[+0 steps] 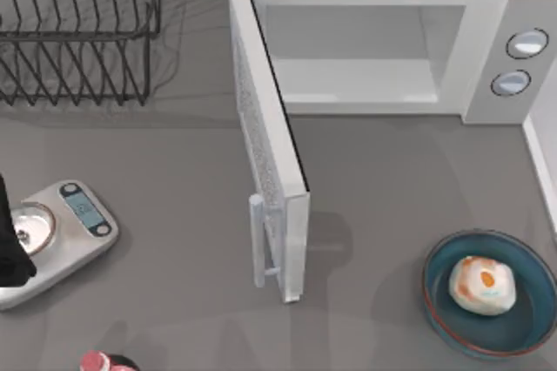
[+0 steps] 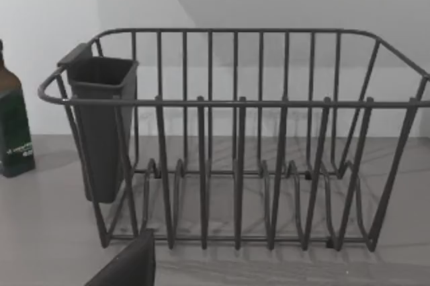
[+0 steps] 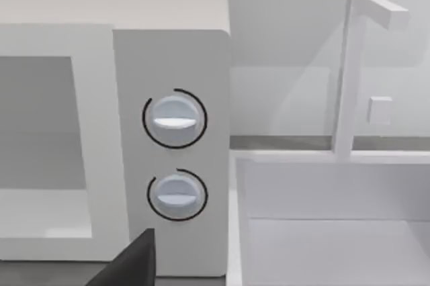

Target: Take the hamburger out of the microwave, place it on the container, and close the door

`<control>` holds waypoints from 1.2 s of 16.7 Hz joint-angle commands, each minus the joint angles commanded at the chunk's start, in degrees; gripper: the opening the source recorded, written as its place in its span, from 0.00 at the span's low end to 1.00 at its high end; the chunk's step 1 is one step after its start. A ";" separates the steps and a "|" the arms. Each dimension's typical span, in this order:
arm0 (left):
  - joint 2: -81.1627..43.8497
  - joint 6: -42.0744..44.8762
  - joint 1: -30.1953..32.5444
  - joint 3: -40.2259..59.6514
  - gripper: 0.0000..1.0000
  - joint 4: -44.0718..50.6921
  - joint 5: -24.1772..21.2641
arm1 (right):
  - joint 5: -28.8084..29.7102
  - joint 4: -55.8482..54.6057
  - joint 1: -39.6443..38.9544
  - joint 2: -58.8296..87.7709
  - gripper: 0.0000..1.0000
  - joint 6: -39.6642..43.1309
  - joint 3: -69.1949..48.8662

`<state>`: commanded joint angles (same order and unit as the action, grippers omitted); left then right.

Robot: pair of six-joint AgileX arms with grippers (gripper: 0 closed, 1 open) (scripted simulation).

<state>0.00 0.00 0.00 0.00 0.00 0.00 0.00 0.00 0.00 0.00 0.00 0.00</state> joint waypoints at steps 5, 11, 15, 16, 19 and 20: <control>0.00 0.00 0.00 0.00 0.70 0.00 0.00 | 0.00 0.00 0.00 0.00 1.00 0.00 0.00; 0.00 0.00 0.00 0.00 0.25 0.00 0.00 | 0.00 0.00 0.00 0.00 1.00 0.00 0.00; 0.00 0.00 0.00 0.00 0.00 0.00 0.00 | 0.00 0.00 0.00 0.00 1.00 0.00 0.00; 0.00 0.00 0.00 0.00 0.00 0.00 0.00 | 0.00 0.00 0.00 0.00 1.00 0.00 0.00; 0.00 0.00 0.00 0.00 0.00 0.00 0.00 | 0.00 0.00 0.00 0.00 1.00 0.00 0.00; 0.00 0.00 0.00 0.00 0.00 0.00 0.00 | 0.00 0.00 0.00 0.00 1.00 0.00 0.00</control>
<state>0.00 0.00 0.00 0.00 0.00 0.00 0.00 0.00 0.00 0.00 0.00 0.00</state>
